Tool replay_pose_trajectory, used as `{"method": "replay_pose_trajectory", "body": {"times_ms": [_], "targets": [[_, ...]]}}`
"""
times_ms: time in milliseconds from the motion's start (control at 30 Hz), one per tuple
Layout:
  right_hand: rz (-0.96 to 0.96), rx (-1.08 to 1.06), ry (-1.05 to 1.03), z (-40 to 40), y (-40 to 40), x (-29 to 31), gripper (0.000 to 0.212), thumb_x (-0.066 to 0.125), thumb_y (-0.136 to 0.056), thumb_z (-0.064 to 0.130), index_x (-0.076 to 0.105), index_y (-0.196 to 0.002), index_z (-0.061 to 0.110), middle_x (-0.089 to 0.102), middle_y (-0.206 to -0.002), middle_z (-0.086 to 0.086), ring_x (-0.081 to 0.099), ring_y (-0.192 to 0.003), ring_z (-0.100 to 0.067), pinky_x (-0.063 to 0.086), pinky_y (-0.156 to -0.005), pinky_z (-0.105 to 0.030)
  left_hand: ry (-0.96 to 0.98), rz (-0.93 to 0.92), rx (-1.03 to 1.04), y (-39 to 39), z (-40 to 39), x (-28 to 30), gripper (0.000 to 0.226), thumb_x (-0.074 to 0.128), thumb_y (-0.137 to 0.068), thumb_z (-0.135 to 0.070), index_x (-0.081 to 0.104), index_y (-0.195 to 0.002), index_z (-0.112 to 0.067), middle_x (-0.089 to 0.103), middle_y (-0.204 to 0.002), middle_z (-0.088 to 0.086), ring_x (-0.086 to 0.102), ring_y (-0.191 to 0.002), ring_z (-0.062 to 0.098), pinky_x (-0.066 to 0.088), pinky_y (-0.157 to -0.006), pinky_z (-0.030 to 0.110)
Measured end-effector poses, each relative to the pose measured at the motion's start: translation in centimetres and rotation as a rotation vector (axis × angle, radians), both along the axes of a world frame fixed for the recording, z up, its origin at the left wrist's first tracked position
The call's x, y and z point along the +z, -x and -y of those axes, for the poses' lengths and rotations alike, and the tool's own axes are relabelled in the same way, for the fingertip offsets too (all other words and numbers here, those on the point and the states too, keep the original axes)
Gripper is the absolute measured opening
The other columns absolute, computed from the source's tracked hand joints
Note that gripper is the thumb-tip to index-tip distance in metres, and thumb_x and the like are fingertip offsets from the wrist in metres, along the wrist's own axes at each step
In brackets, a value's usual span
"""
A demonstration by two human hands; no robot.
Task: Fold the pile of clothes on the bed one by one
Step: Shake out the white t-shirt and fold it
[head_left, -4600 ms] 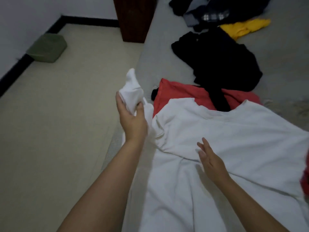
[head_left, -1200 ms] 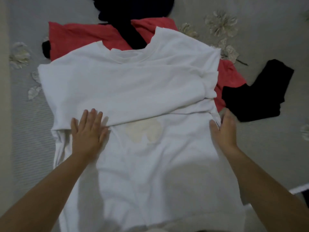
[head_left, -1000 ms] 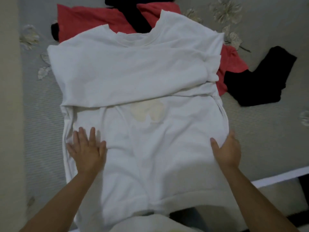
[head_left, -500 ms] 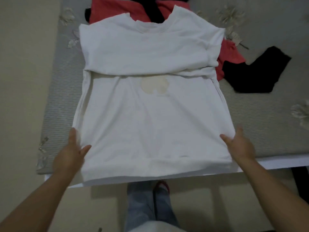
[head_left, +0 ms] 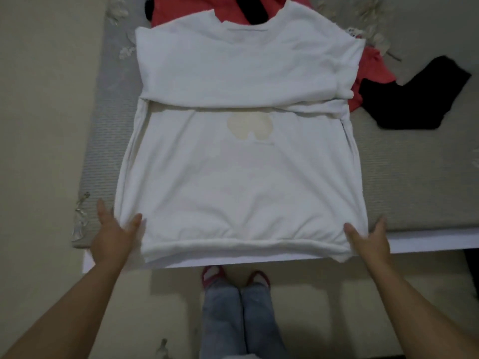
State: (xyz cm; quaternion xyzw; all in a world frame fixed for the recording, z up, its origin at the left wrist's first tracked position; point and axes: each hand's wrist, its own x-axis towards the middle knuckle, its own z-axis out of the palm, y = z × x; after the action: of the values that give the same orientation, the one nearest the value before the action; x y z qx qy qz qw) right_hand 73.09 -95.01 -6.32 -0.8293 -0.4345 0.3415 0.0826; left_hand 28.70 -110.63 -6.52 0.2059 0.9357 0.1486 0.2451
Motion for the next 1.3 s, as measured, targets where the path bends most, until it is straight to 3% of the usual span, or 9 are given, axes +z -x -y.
{"method": "replay_pose_trajectory", "body": {"times_ms": [167, 367, 467, 567, 667, 900, 1067, 1200, 1300], "targets": [[-0.102, 0.043, -0.104, -0.7, 1.7, -0.2, 0.089, 0.069, -0.080, 0.022, 0.010, -0.146, 0.012, 0.027, -0.149, -0.015, 0.032, -0.133, -0.031, 0.026, -0.106, -0.034, -0.170, 0.096, -0.028, -1.9, -1.8, -0.4, 0.096, 0.070, -0.079, -0.024, 0.002, -0.147, -0.014, 0.023, -0.151, 0.014, 0.031, -0.132, 0.036, 0.026, -0.105, 0.038], [-0.045, 0.257, -0.050, -1.4, 0.5, 0.6, 0.082, 0.063, -0.085, 0.020, 0.009, -0.146, 0.018, 0.035, -0.144, -0.018, 0.039, -0.126, -0.038, 0.031, -0.102, -0.039, -0.116, 0.113, -0.175, 1.2, -1.6, 0.3, 0.090, 0.067, -0.082, -0.019, 0.004, -0.147, -0.018, 0.025, -0.149, 0.015, 0.032, -0.131, 0.038, 0.027, -0.104, 0.040], [-0.096, 0.337, -0.044, 1.4, 0.2, 1.8, 0.075, 0.058, -0.088, 0.016, 0.011, -0.146, 0.019, 0.033, -0.146, -0.013, 0.037, -0.127, -0.034, 0.030, -0.101, -0.033, -0.064, 0.125, -0.239, 1.1, 0.7, 2.2, 0.084, 0.065, -0.083, -0.023, 0.009, -0.147, -0.019, 0.028, -0.149, 0.013, 0.035, -0.129, 0.038, 0.030, -0.102, 0.039], [-0.175, 0.271, -0.049, 3.6, 0.8, 2.9, 0.071, 0.055, -0.090, 0.012, 0.013, -0.146, 0.020, 0.030, -0.148, -0.008, 0.035, -0.130, -0.028, 0.024, -0.096, -0.021, -0.044, 0.132, -0.227, 0.0, 1.9, 3.9, 0.075, 0.059, -0.088, -0.014, 0.012, -0.146, -0.018, 0.032, -0.146, 0.017, 0.038, -0.126, 0.042, 0.031, -0.100, 0.039], [-0.263, 0.138, -0.085, 2.5, 2.4, 4.1, 0.071, 0.058, -0.089, 0.014, 0.015, -0.146, 0.020, 0.033, -0.146, -0.007, 0.034, -0.131, -0.025, 0.023, -0.096, -0.020, -0.138, 0.136, -0.216, -0.9, 0.9, 5.4, 0.070, 0.055, -0.089, -0.010, 0.014, -0.145, -0.014, 0.029, -0.148, 0.014, 0.032, -0.132, 0.035, 0.026, -0.104, 0.034], [-0.360, -0.043, -0.356, -8.8, 7.4, 9.2, 0.084, 0.067, -0.082, 0.022, 0.014, -0.146, 0.025, 0.029, -0.148, -0.011, 0.033, -0.132, -0.027, 0.032, -0.104, -0.033, -0.407, 0.013, -0.176, 0.6, -9.3, 9.2, 0.068, 0.053, -0.091, -0.015, 0.014, -0.146, -0.019, 0.036, -0.144, 0.016, 0.040, -0.126, 0.033, 0.032, -0.095, 0.031], [-0.287, 0.069, -0.466, -17.5, 10.7, 11.3, 0.082, 0.066, -0.082, 0.024, 0.014, -0.145, 0.031, 0.036, -0.144, -0.009, 0.036, -0.128, -0.023, 0.025, -0.083, -0.010, -0.517, -0.052, -0.166, 3.2, -18.4, 10.3, 0.066, 0.054, -0.090, -0.014, 0.017, -0.146, -0.015, 0.039, -0.141, 0.020, 0.042, -0.124, 0.035, 0.028, -0.090, 0.020], [-0.255, -0.004, -0.537, -25.6, 12.9, 11.7, 0.082, 0.068, -0.081, 0.023, 0.018, -0.146, 0.021, 0.033, -0.146, -0.006, 0.032, -0.131, -0.018, 0.021, -0.090, -0.009, -0.601, 0.008, -0.174, 7.5, -26.7, 10.0, 0.067, 0.053, -0.091, -0.014, 0.016, -0.146, -0.017, 0.036, -0.144, 0.014, 0.039, -0.127, 0.028, 0.024, -0.084, 0.009], [-0.311, -0.192, -0.515, -32.3, 14.6, 10.8, 0.079, 0.065, -0.082, 0.027, 0.019, -0.145, 0.013, 0.034, -0.145, -0.010, 0.036, -0.129, -0.021, 0.029, -0.099, -0.015, -0.608, 0.133, -0.017, 11.3, -33.3, 9.5, 0.071, 0.051, -0.092, -0.016, 0.006, -0.147, -0.021, 0.029, -0.148, 0.009, 0.036, -0.129, 0.023, 0.024, -0.092, 0.014]]}}
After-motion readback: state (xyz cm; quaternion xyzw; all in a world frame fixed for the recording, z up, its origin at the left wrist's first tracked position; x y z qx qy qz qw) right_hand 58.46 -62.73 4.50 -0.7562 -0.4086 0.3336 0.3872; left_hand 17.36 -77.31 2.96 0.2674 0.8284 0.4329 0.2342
